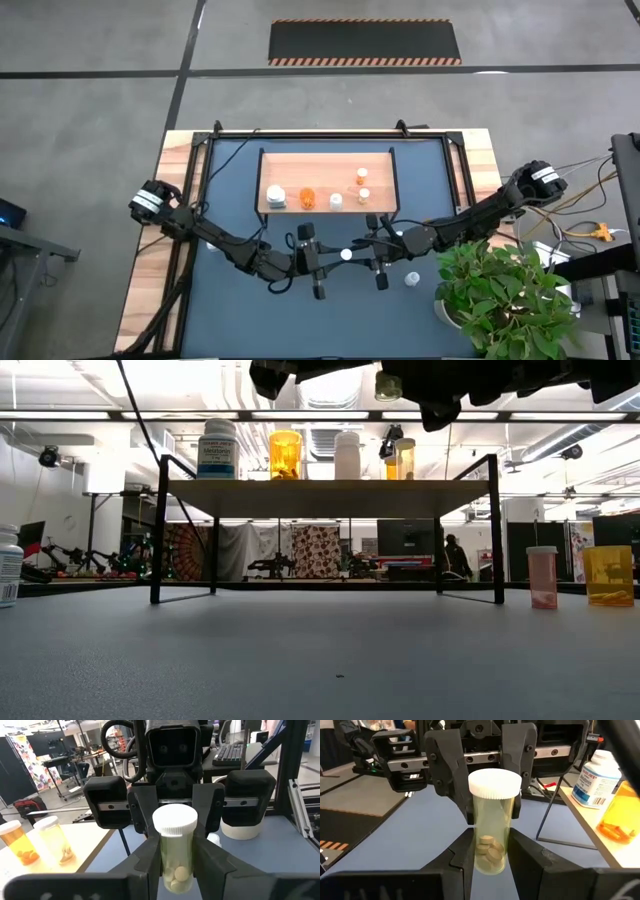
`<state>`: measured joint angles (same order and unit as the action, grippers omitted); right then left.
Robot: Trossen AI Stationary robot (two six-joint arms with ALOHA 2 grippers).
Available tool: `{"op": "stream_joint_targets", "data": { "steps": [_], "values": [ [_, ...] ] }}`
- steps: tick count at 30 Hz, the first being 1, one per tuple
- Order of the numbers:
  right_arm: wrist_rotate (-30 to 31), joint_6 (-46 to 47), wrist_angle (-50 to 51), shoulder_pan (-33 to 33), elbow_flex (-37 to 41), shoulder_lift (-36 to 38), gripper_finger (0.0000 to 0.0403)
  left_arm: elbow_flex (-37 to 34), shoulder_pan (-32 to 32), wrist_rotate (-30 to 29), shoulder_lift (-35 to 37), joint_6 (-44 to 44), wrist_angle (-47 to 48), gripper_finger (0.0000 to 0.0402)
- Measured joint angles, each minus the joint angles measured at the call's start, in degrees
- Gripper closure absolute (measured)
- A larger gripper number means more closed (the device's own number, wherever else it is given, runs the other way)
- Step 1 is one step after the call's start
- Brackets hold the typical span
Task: Pick and place medicine bottles onto shelf by color
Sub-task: Put the yellow bottle on the shelf aligned
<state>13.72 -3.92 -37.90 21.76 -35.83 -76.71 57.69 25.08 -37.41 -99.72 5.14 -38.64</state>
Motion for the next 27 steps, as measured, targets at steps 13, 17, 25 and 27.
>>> {"op": "stream_joint_targets", "data": {
  "steps": [13, 17, 25, 27],
  "values": [
    [-0.04, 0.52, -0.25, -0.02, 0.0, -0.02, 0.0274, 0.0, 0.0, -0.02, 0.0, 0.33, 0.25, 0.0324],
    [-0.04, 0.54, 0.29, -0.02, 0.0, -0.02, 0.0265, 0.0, 0.04, 0.0, 0.0, 0.3, 1.59, 0.0324],
    [1.32, 3.84, 6.92, -0.02, -0.01, 1.65, 0.0251, 0.0, 0.31, -0.66, 0.83, -0.38, 11.06, 0.0324],
    [1.93, 4.31, 8.38, -0.02, -0.02, 2.34, 0.025, 0.0, 0.33, -0.66, 0.83, -0.41, 12.67, 0.0324]
  ]
}}
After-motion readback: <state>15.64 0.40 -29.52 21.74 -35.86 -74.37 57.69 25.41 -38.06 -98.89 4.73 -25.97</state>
